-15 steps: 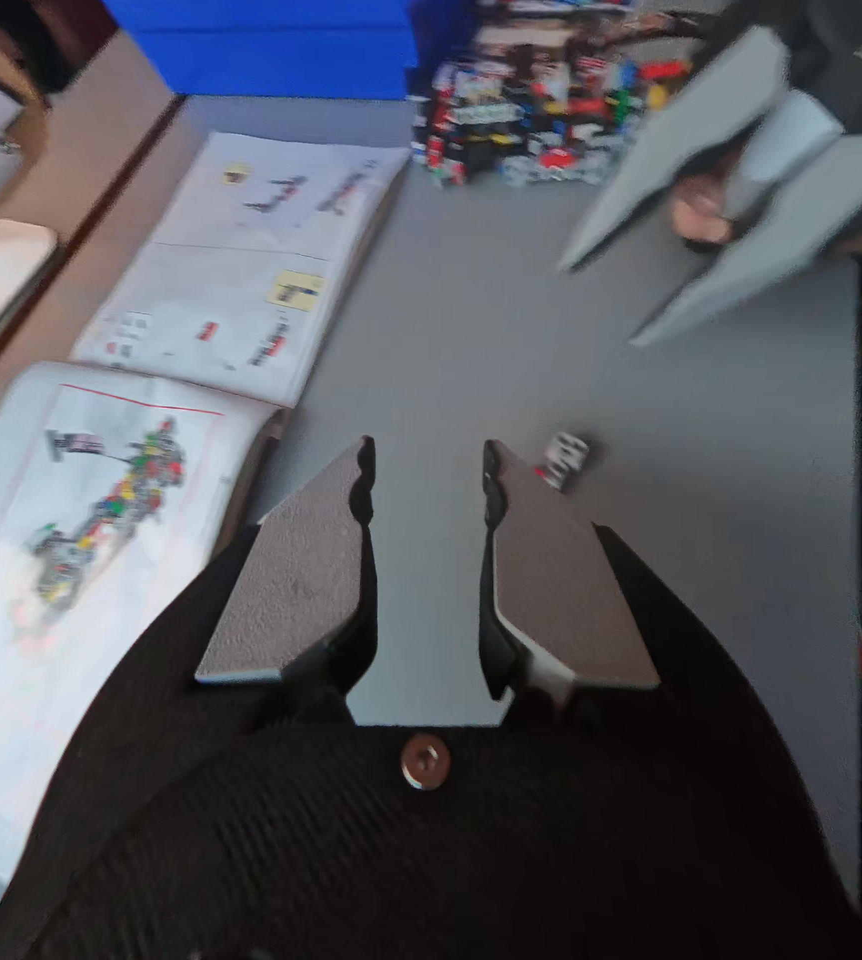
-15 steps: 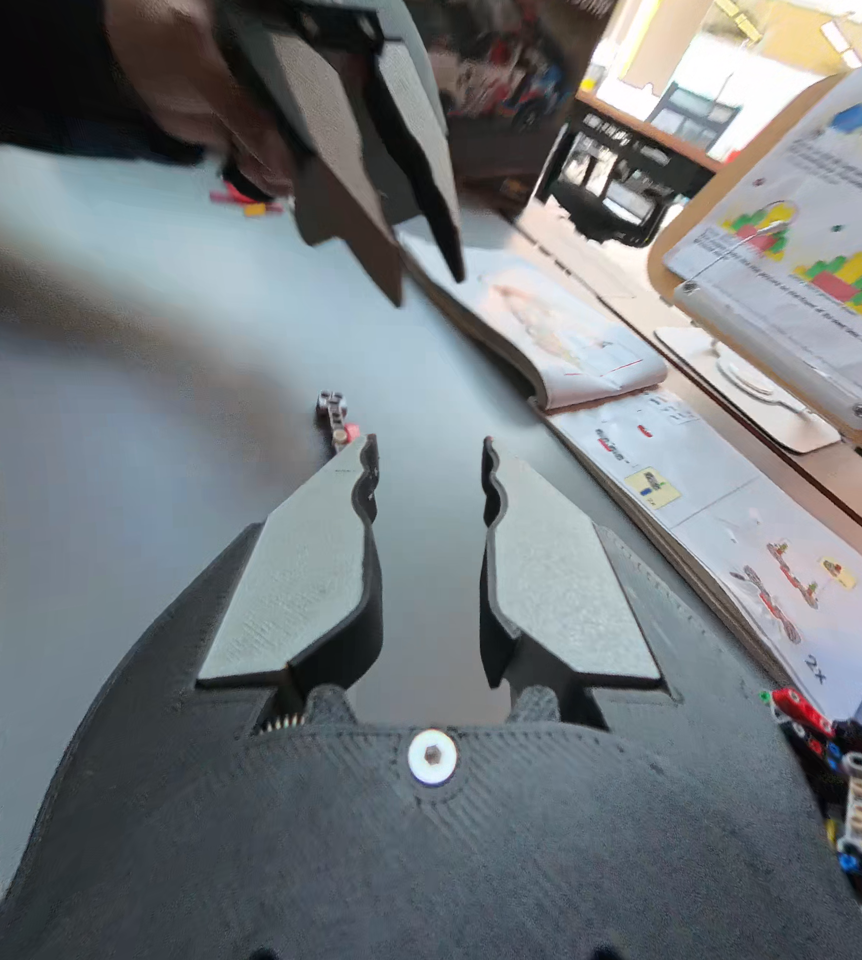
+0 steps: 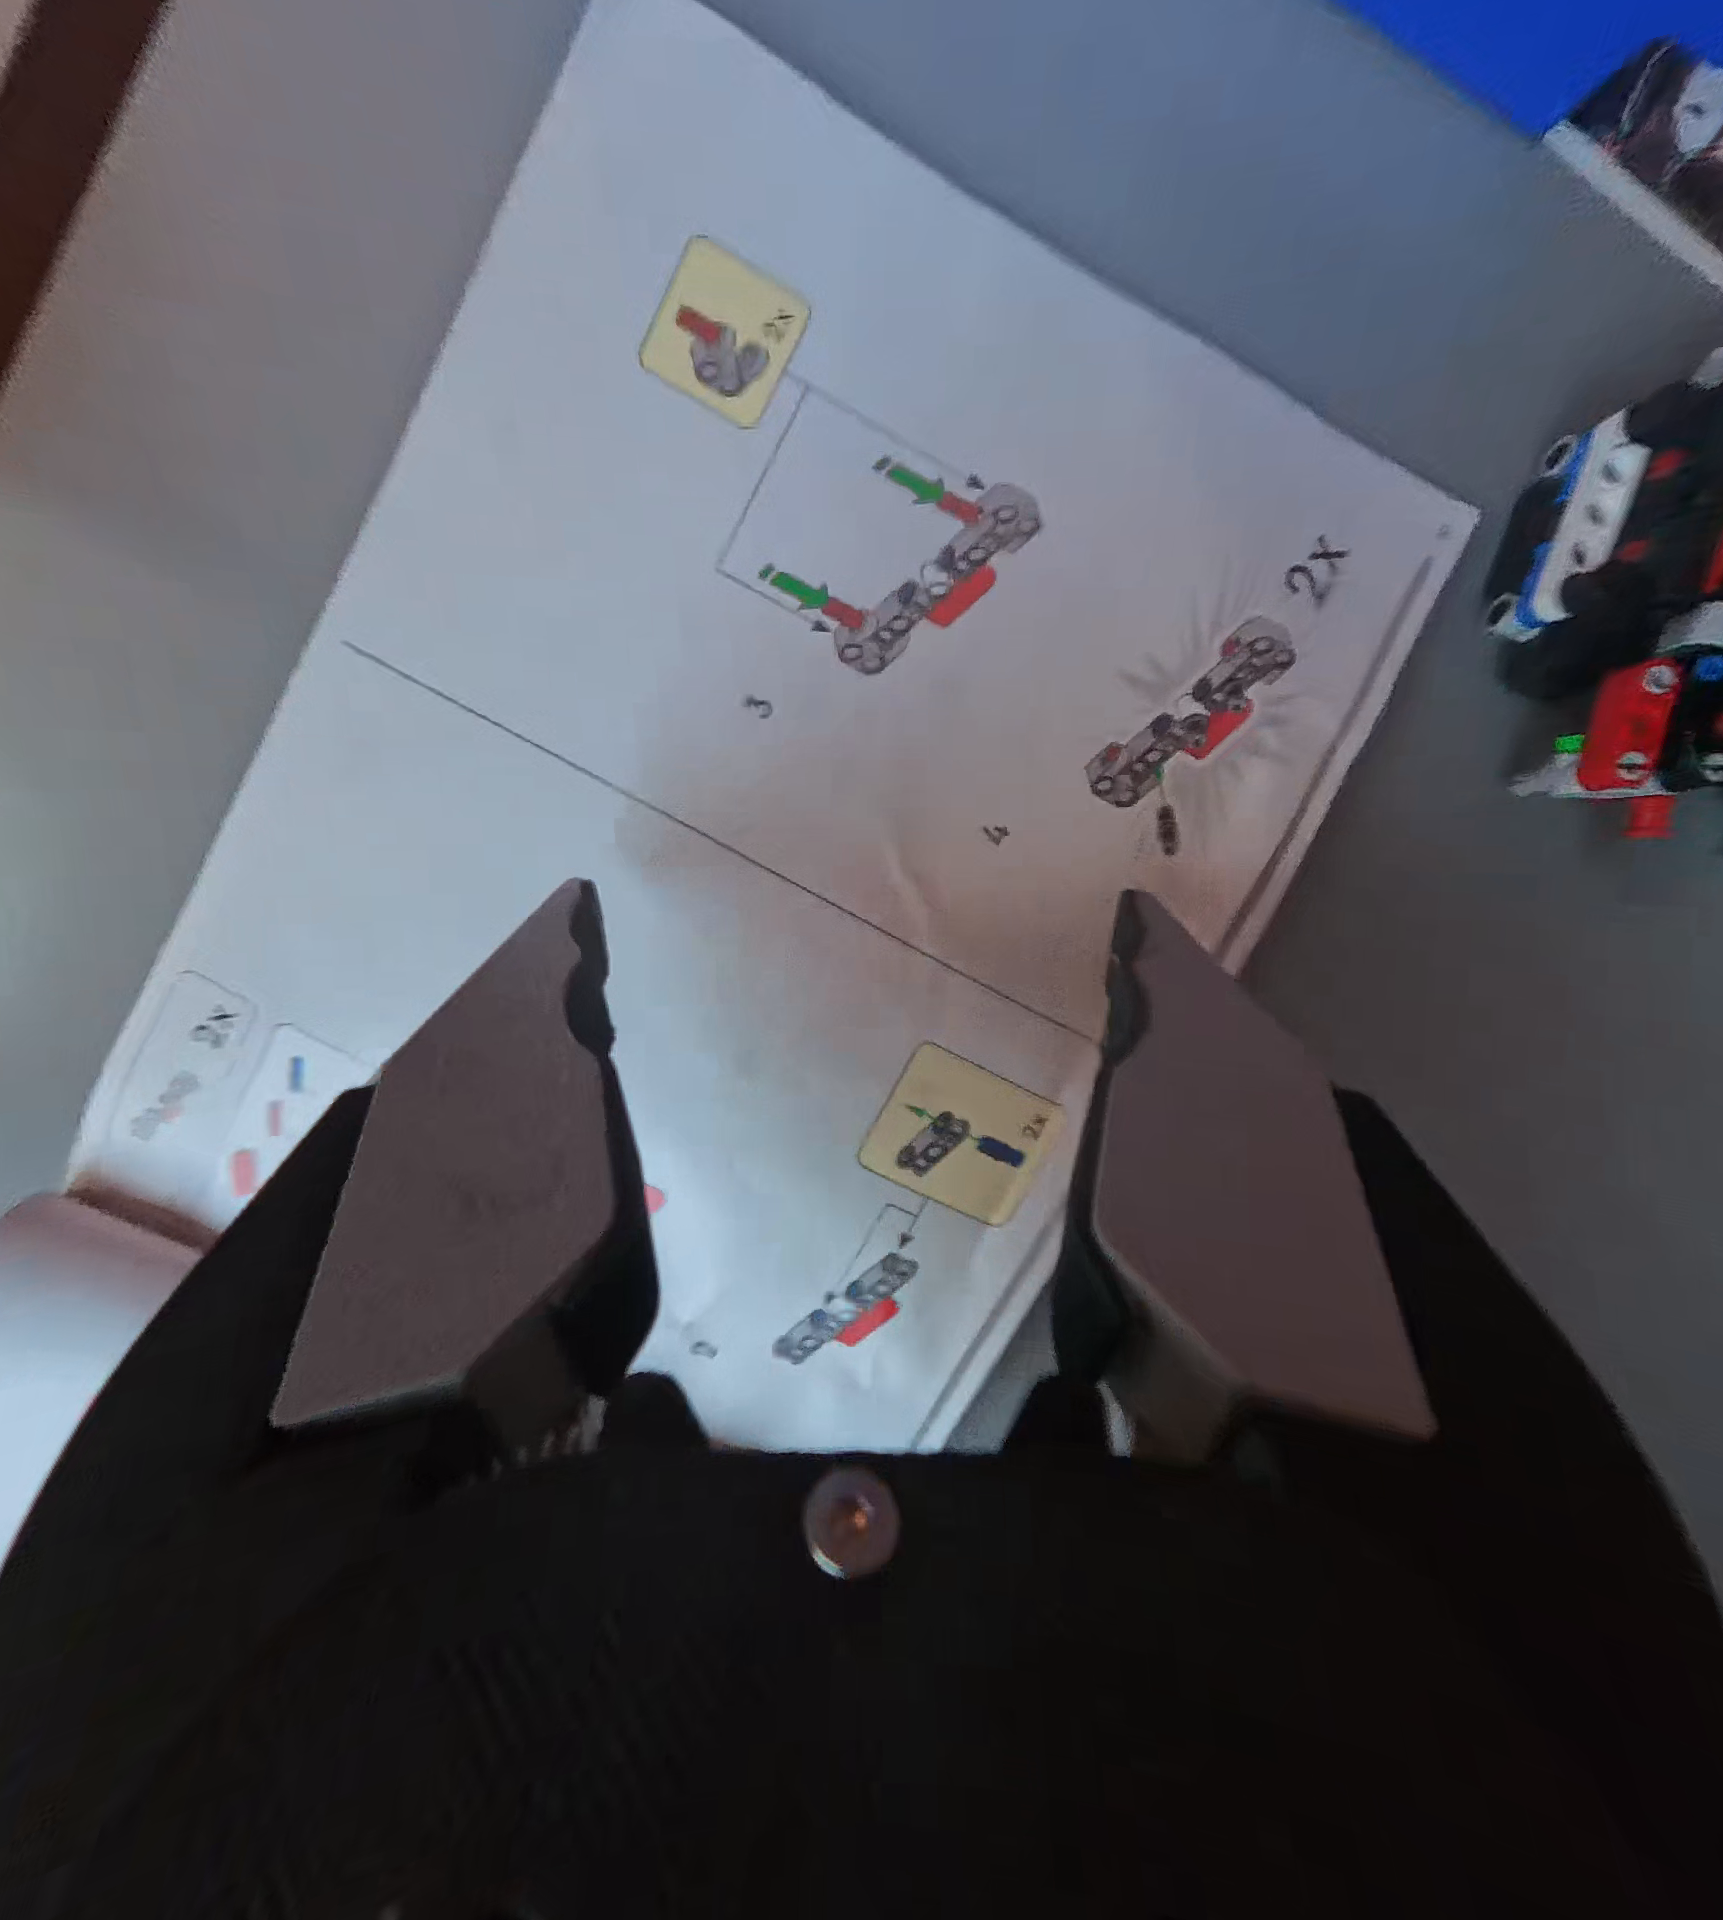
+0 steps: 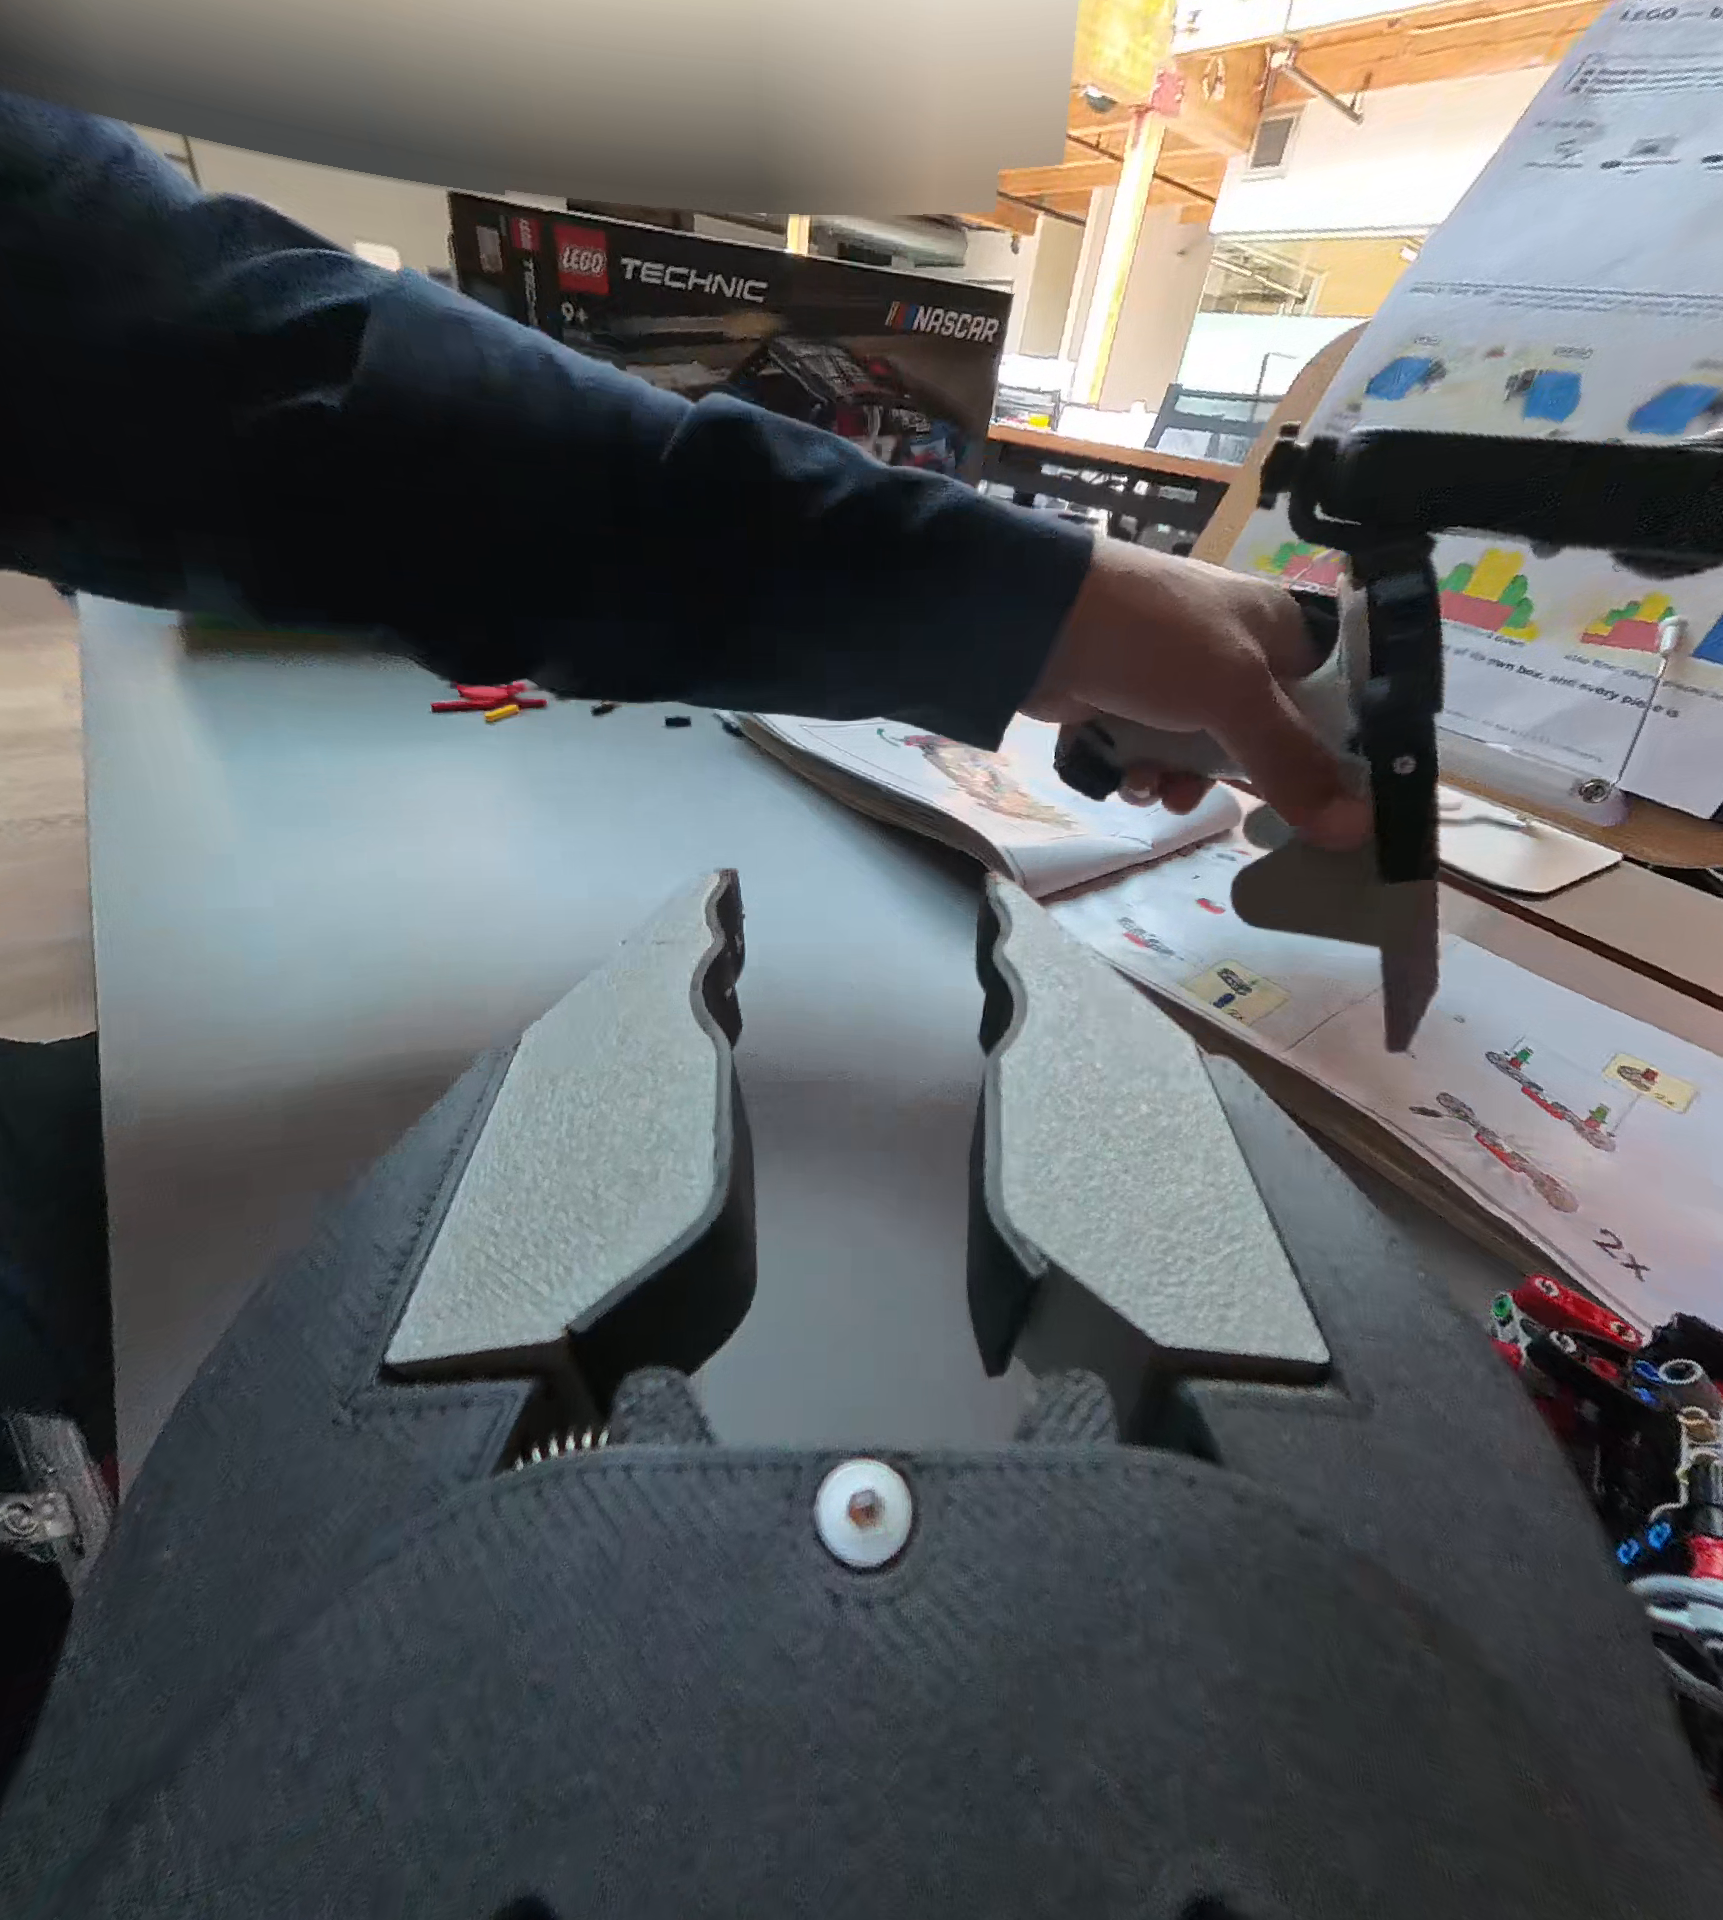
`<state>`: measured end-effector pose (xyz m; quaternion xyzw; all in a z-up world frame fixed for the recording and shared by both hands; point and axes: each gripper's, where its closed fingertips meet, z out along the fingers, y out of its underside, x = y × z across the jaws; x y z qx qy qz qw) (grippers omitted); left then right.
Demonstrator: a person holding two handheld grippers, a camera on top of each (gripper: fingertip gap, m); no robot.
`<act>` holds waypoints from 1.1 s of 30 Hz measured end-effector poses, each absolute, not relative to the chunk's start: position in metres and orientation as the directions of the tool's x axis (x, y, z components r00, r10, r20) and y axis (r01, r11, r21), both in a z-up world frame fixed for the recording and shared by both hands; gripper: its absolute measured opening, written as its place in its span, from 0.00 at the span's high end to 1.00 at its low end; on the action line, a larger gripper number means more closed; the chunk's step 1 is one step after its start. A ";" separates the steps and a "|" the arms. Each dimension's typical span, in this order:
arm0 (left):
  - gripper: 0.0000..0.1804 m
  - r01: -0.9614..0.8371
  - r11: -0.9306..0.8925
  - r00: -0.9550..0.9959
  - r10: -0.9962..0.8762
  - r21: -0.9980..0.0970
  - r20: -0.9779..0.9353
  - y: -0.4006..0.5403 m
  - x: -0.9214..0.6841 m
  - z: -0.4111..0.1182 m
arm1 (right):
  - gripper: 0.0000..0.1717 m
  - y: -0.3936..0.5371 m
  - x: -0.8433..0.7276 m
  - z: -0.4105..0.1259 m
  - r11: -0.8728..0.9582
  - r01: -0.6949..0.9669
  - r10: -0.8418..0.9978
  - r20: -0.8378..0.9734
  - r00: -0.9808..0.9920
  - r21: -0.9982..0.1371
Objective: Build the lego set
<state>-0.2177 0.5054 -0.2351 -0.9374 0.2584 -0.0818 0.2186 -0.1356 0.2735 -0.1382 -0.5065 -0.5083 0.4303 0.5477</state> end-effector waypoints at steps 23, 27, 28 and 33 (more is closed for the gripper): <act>0.60 -0.681 -0.445 0.679 -0.682 -0.581 -0.273 0.490 -0.169 -0.231 | 0.80 0.265 -0.136 -0.144 0.095 0.057 0.994 0.098 0.051 -0.994; 0.65 -0.645 -0.468 0.696 -0.687 -0.604 -0.211 0.488 -0.173 -0.230 | 0.81 0.264 -0.137 -0.145 0.092 0.066 0.995 0.095 0.044 -0.994; 0.67 -0.637 -0.469 0.698 -0.689 -0.612 -0.198 0.487 -0.173 -0.229 | 0.82 0.264 -0.137 -0.146 0.092 0.067 0.995 0.095 0.042 -0.994; 0.88 -0.633 -0.437 0.671 -0.722 -0.639 -0.170 0.479 -0.169 -0.226 | 0.83 0.263 -0.137 -0.146 0.099 0.071 0.994 0.102 0.041 -0.993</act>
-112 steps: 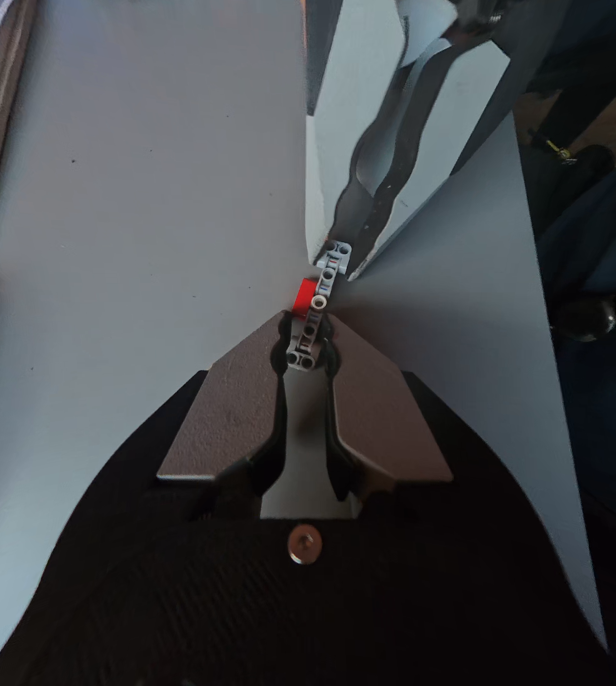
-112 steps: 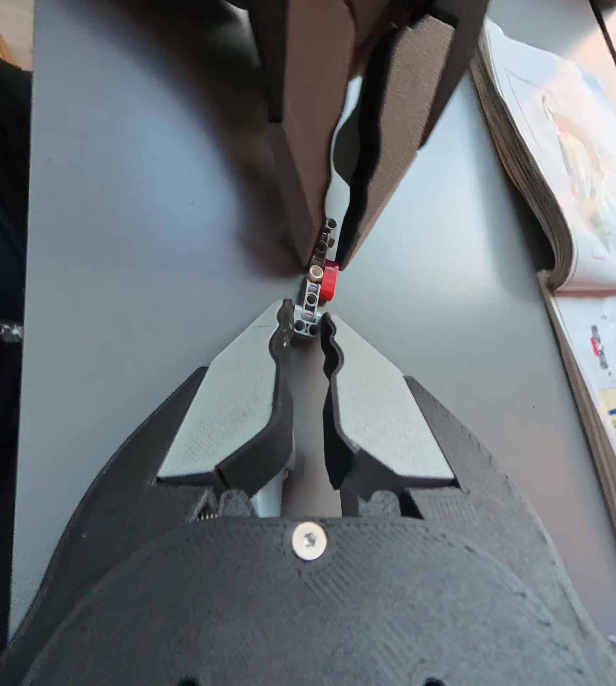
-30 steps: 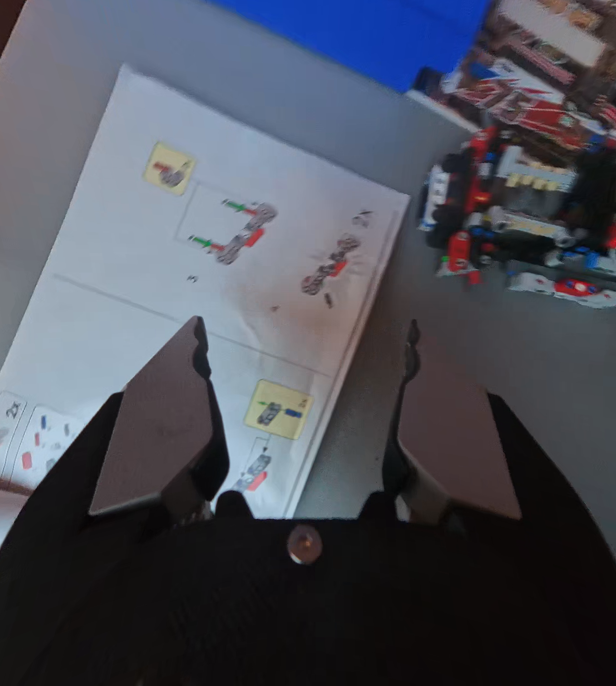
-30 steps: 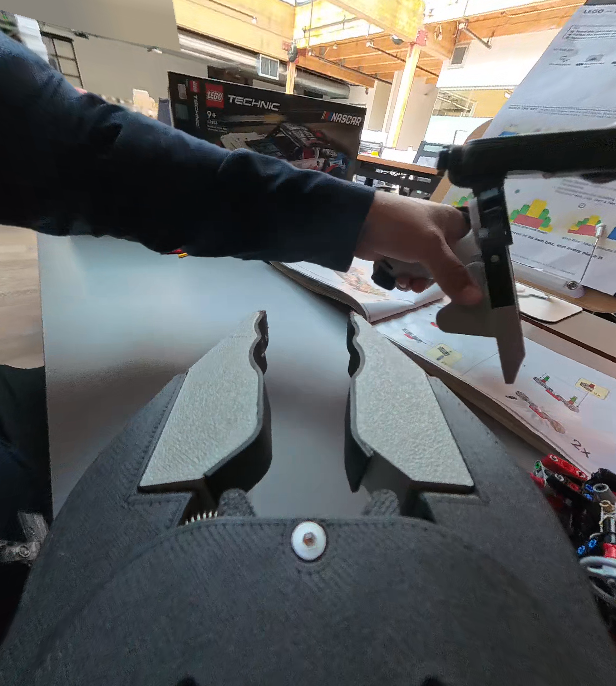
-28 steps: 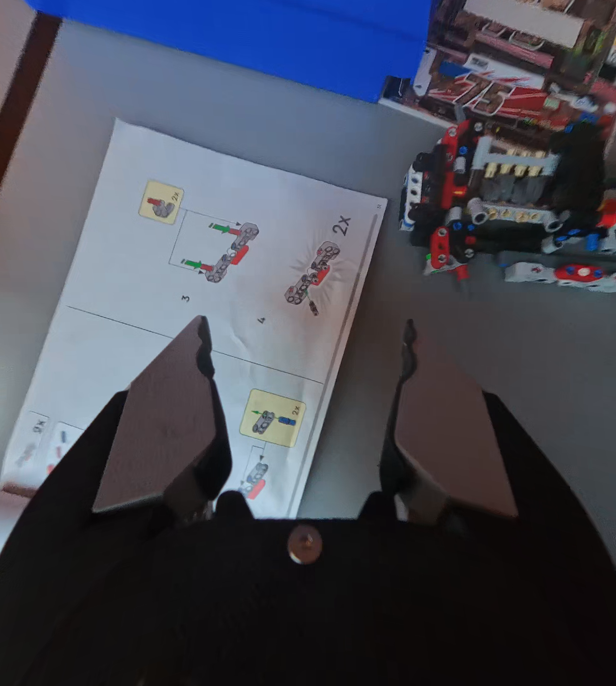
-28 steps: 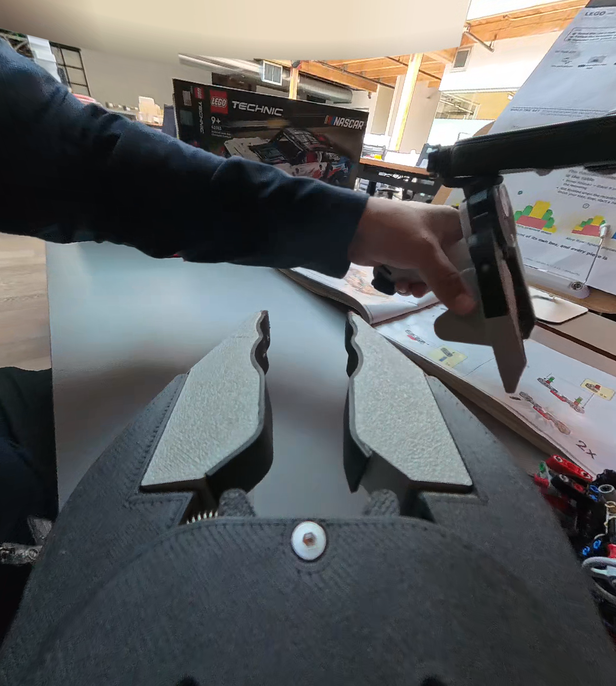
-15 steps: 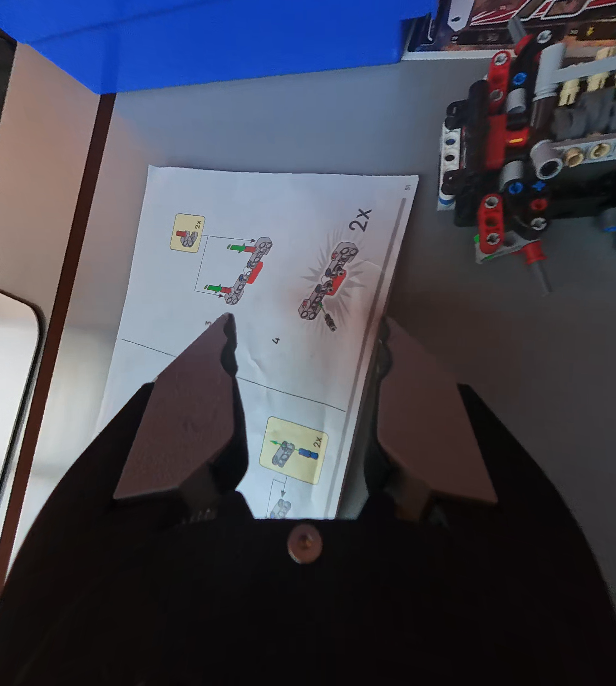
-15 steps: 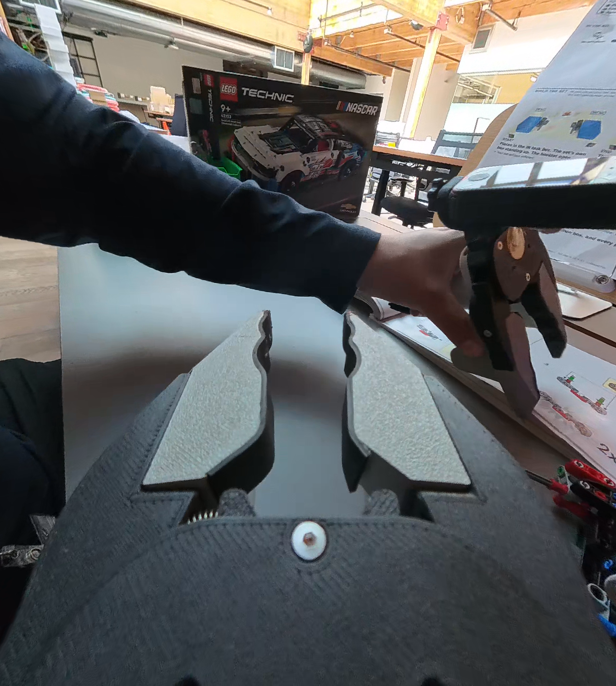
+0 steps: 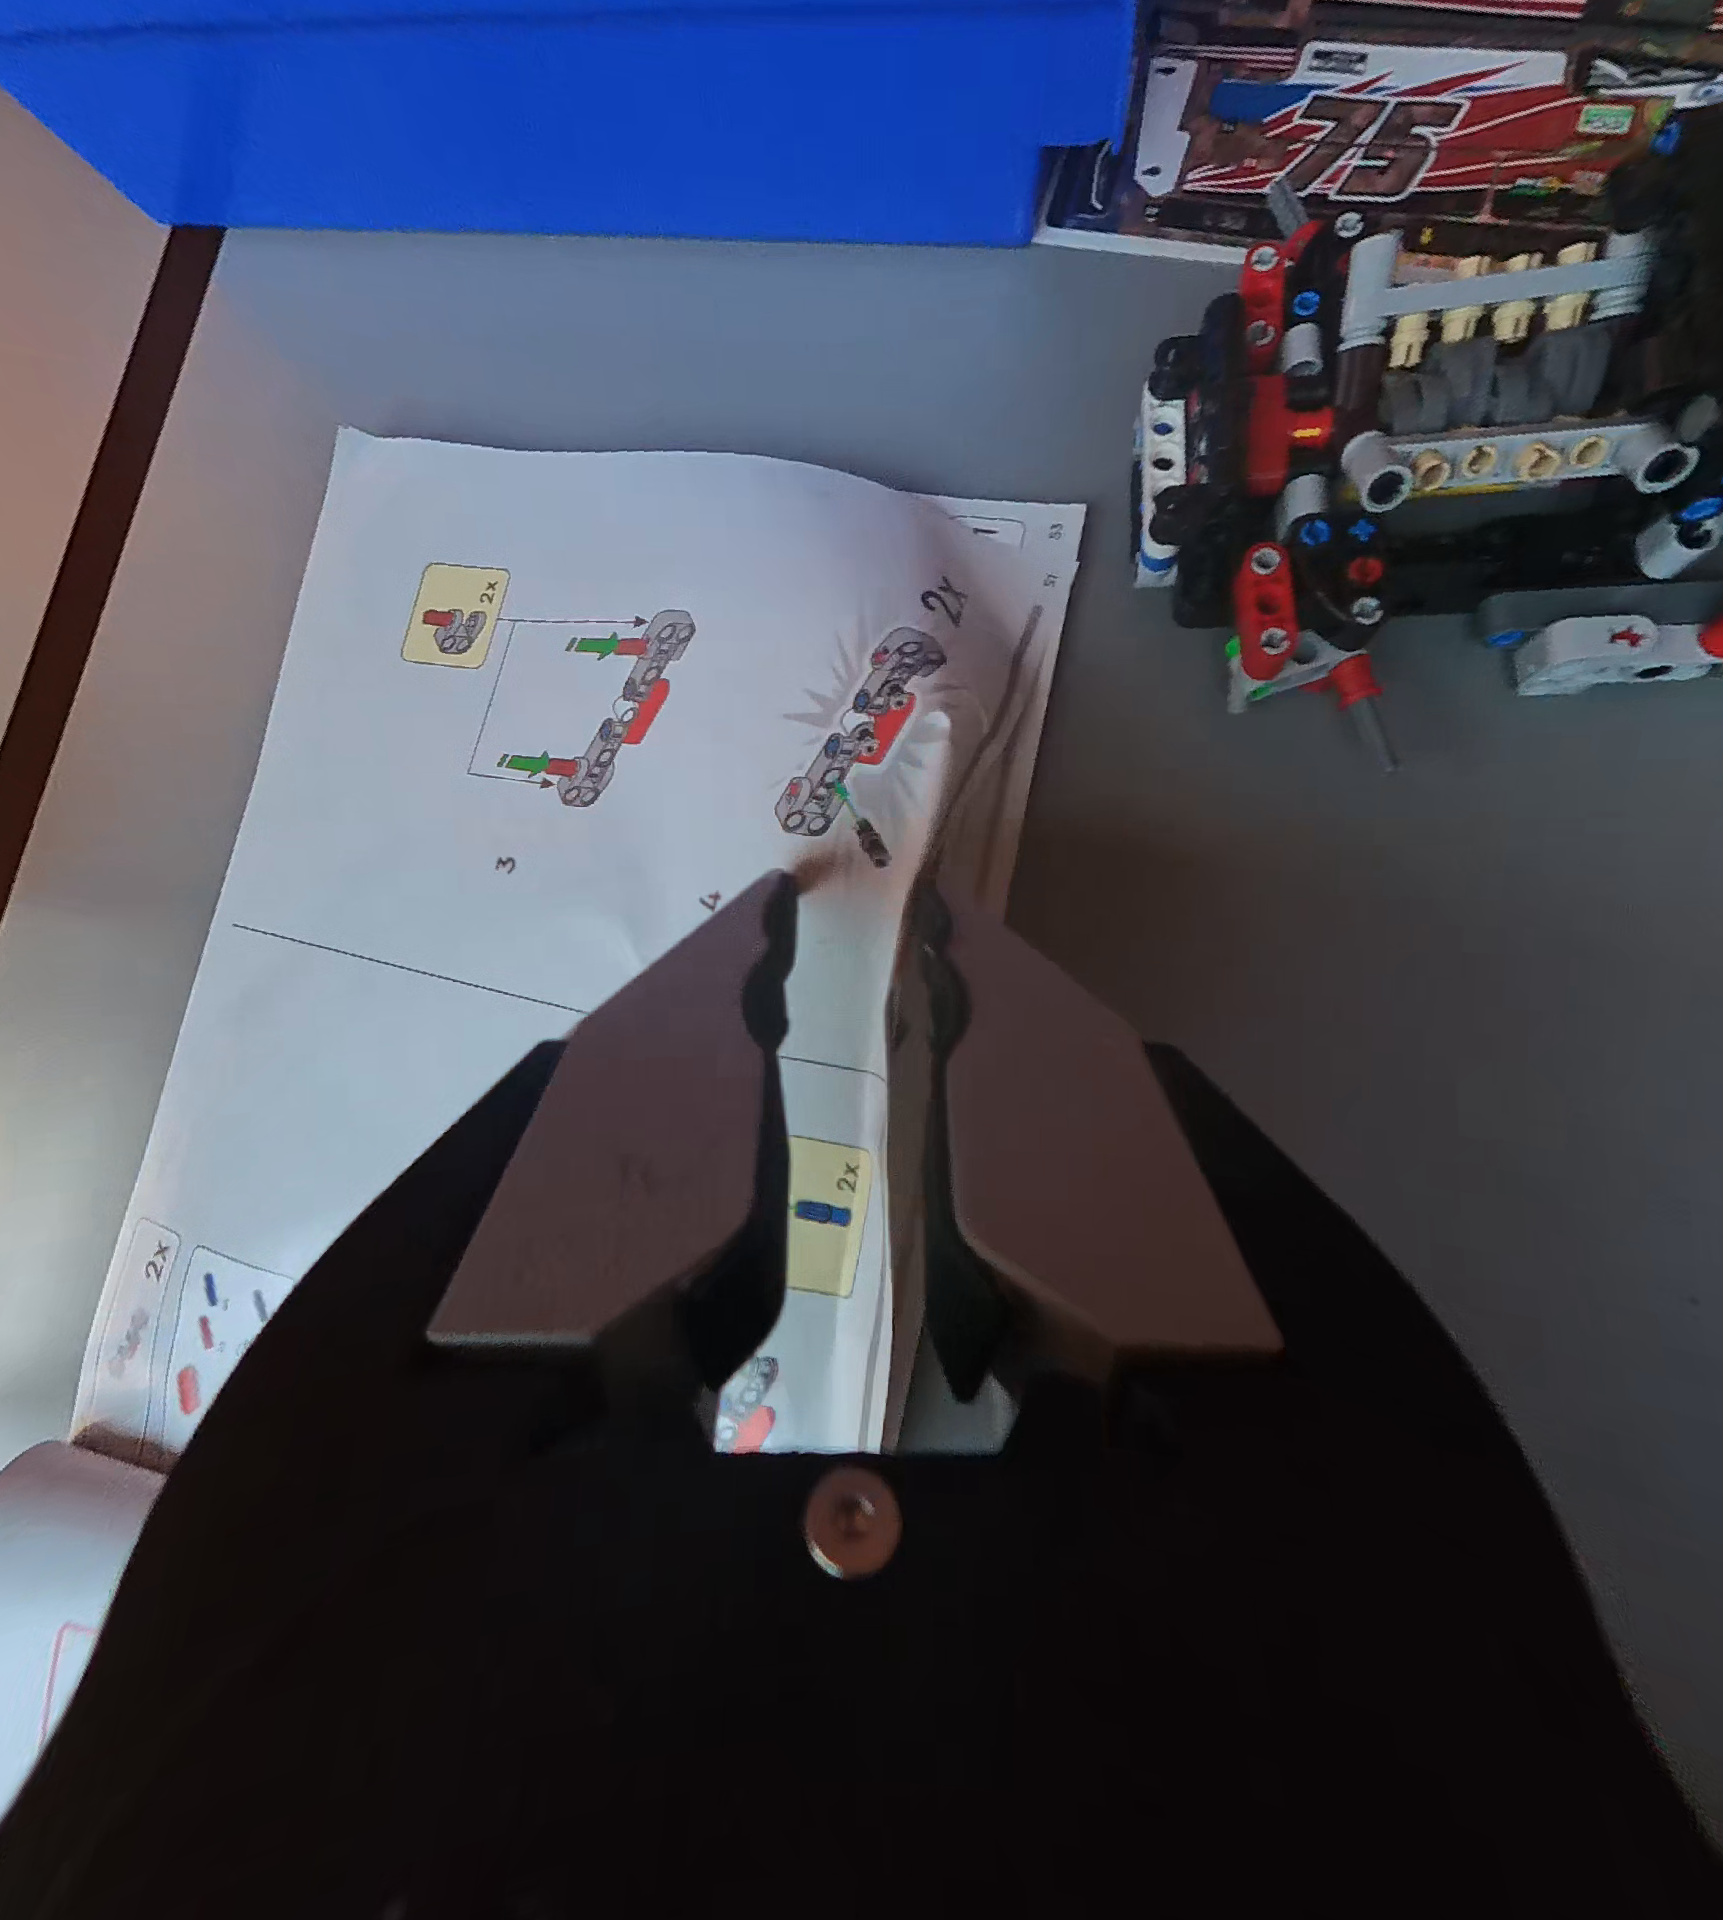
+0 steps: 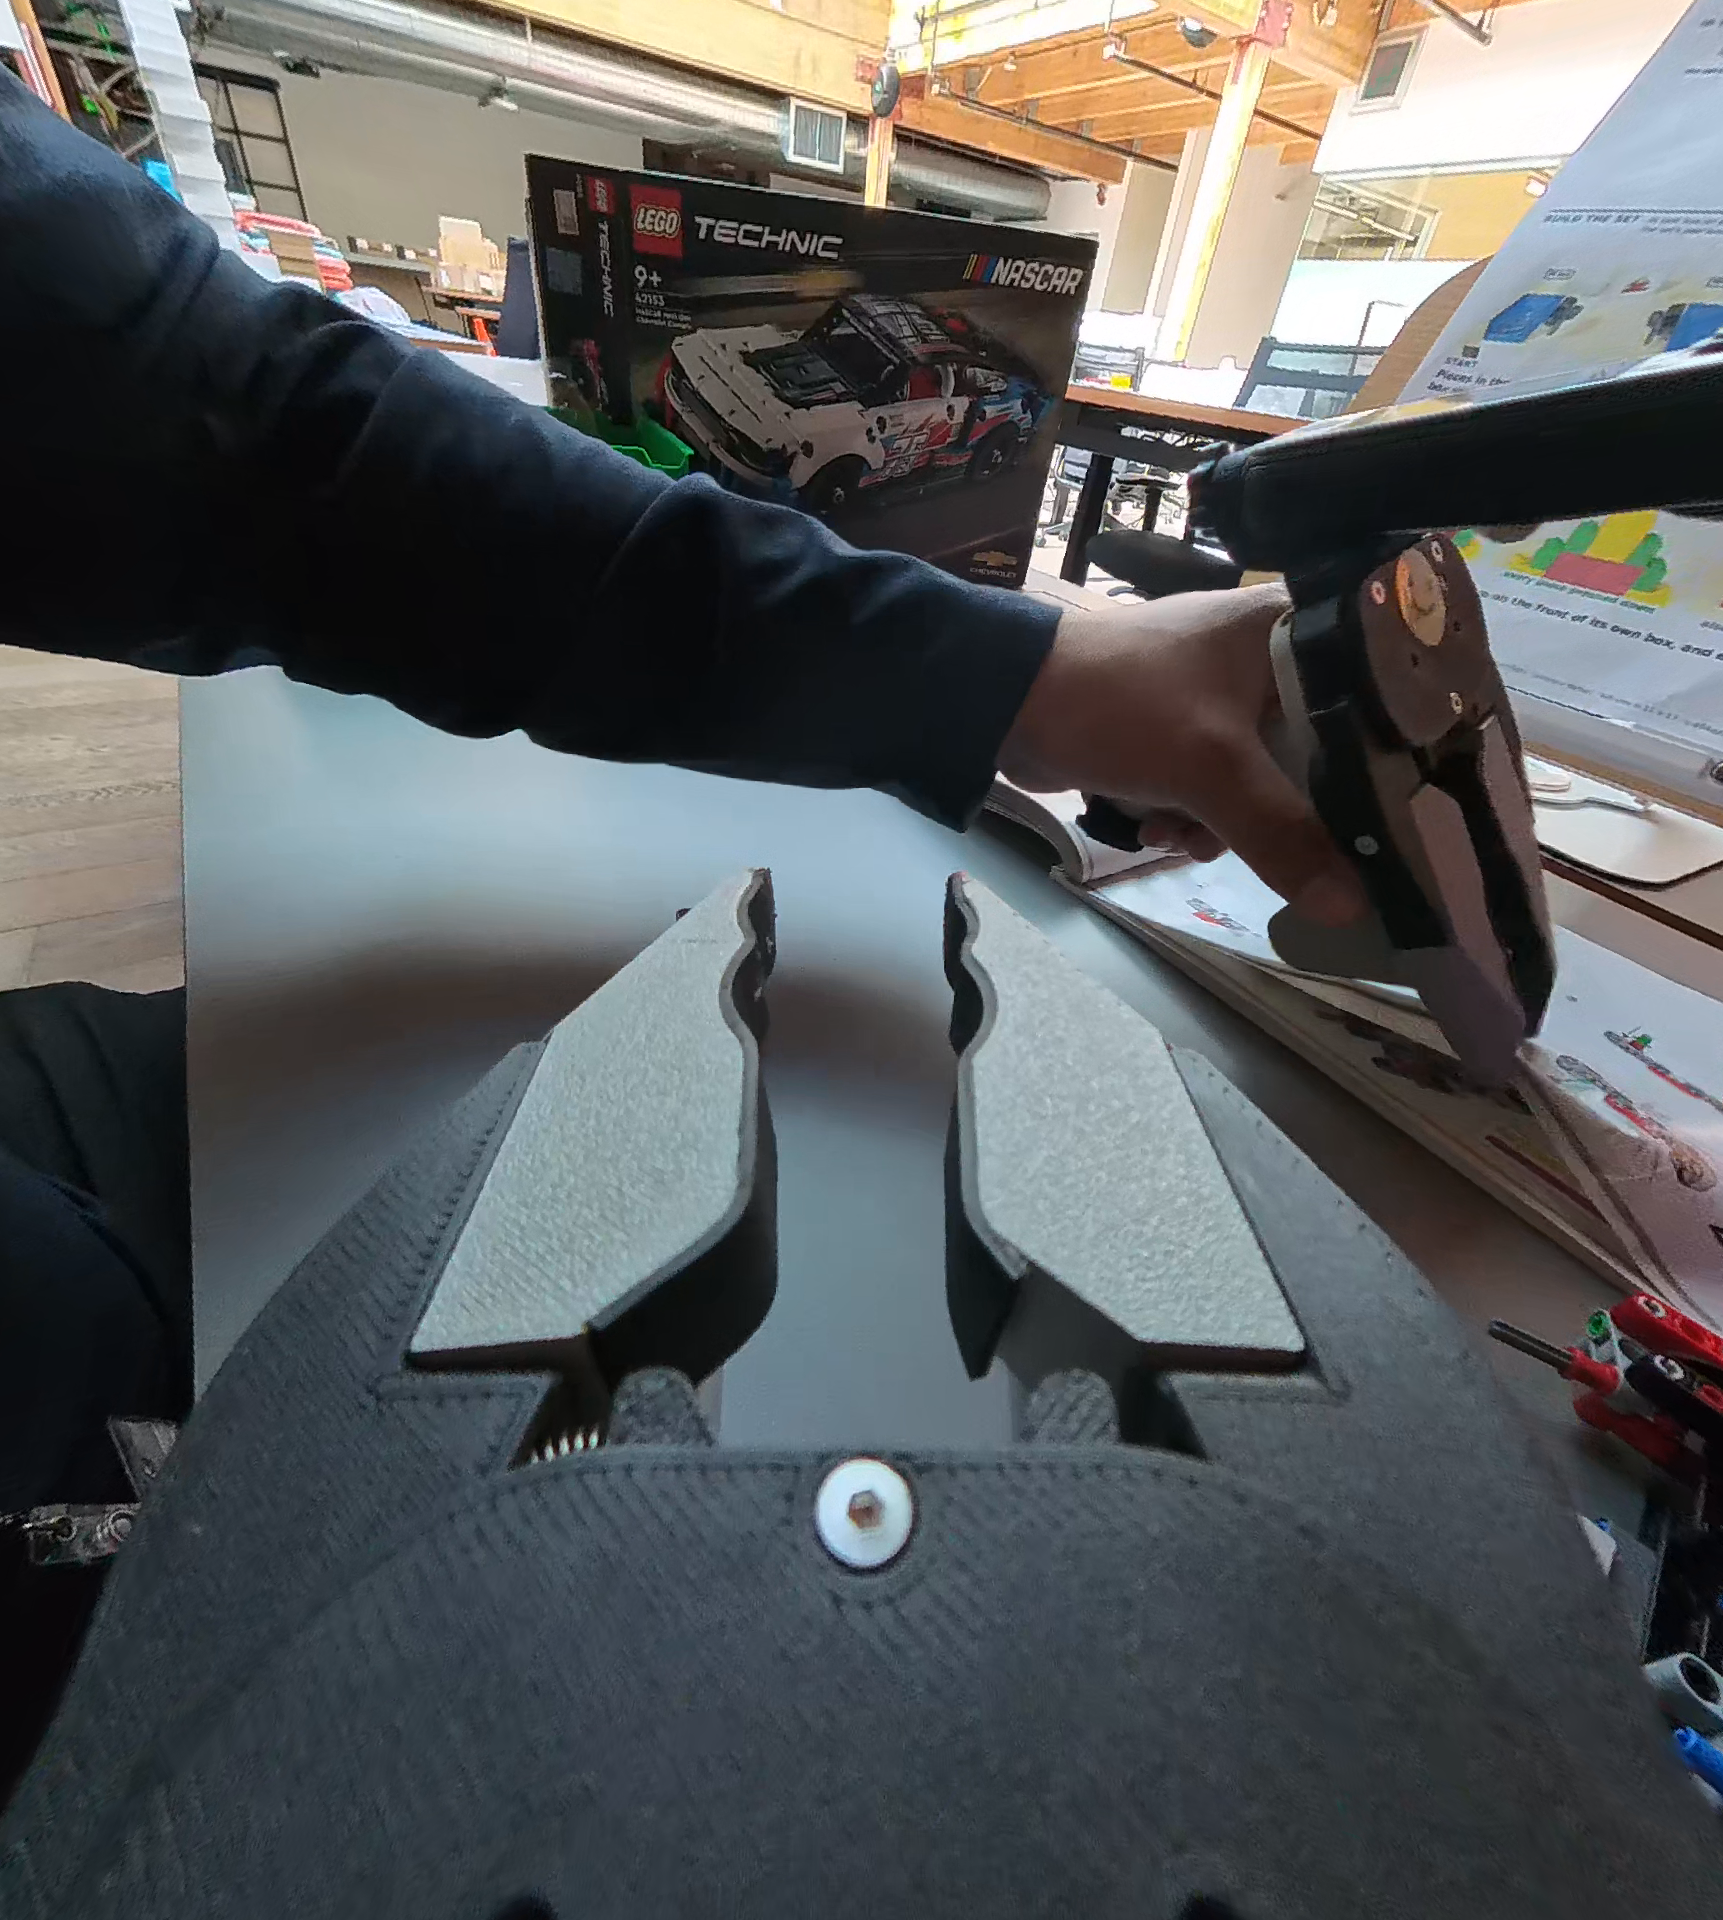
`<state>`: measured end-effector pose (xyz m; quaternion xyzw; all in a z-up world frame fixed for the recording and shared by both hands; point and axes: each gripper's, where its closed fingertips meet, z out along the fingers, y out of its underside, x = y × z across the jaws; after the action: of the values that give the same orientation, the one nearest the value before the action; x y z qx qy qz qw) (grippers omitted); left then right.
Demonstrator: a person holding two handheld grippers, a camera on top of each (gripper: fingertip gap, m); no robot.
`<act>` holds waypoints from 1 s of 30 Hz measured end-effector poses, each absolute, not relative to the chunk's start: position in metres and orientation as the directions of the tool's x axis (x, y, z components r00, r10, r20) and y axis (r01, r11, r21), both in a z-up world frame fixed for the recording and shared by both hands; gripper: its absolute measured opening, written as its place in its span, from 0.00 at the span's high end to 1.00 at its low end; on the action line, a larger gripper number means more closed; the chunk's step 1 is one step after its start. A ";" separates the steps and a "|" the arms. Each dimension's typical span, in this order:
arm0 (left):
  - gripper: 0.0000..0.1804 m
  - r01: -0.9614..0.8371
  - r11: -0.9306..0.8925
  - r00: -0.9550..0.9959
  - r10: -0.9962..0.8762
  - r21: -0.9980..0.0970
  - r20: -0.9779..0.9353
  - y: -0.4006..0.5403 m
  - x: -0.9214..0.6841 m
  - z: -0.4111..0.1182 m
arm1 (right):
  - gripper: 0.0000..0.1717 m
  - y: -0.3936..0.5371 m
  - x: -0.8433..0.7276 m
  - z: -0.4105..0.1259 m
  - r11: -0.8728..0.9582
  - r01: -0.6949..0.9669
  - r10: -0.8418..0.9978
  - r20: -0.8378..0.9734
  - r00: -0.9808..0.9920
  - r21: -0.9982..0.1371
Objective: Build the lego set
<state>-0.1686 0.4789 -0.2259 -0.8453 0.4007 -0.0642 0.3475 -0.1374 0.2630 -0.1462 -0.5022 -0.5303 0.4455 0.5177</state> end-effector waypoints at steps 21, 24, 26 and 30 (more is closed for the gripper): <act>1.00 -0.677 -0.393 0.650 -0.717 -0.622 -0.254 0.472 -0.181 -0.237 | 0.84 0.261 -0.140 -0.151 0.135 0.105 0.989 0.140 0.038 -0.985; 1.00 -0.721 -0.344 0.624 -0.700 -0.602 -0.347 0.469 -0.188 -0.232 | 0.84 0.261 -0.140 -0.152 0.141 0.111 0.989 0.146 0.039 -0.984; 1.00 -0.751 -0.302 0.603 -0.676 -0.587 -0.423 0.468 -0.194 -0.226 | 0.84 0.260 -0.141 -0.153 0.145 0.116 0.988 0.151 0.038 -0.983; 1.00 -0.798 -0.233 0.561 -0.623 -0.556 -0.545 0.461 -0.205 -0.212 | 0.84 0.260 -0.142 -0.155 0.154 0.125 0.986 0.159 0.038 -0.980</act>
<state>-0.2053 0.4615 -0.2124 -0.7781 0.4566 0.1044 0.4186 -0.1420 0.2604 -0.1548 -0.5004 -0.5551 0.4157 0.5183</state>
